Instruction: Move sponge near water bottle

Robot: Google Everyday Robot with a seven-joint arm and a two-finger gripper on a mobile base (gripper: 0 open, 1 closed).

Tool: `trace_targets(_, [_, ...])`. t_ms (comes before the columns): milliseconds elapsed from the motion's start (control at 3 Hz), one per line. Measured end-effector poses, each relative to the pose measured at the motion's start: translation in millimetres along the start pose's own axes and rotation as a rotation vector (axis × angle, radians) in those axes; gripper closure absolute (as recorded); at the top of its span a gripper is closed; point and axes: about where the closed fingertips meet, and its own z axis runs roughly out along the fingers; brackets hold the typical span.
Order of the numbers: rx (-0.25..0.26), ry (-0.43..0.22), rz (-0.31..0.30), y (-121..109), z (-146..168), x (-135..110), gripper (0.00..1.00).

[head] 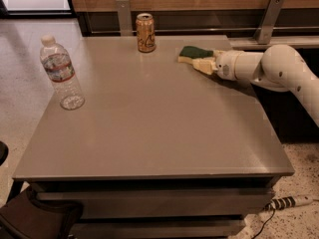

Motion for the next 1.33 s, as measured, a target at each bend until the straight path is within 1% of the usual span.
trace_targets(333, [0.000, 0.000, 0.000, 0, 0, 0, 1.00])
trace_targets(667, [-0.004, 0.002, -0.006, 2, -2, -4, 1.00])
trace_targets(1000, [-0.020, 0.010, -0.031, 10, -10, -22, 1.00])
trace_targets(1333, [-0.022, 0.002, -0.051, 28, -25, -42, 1.00])
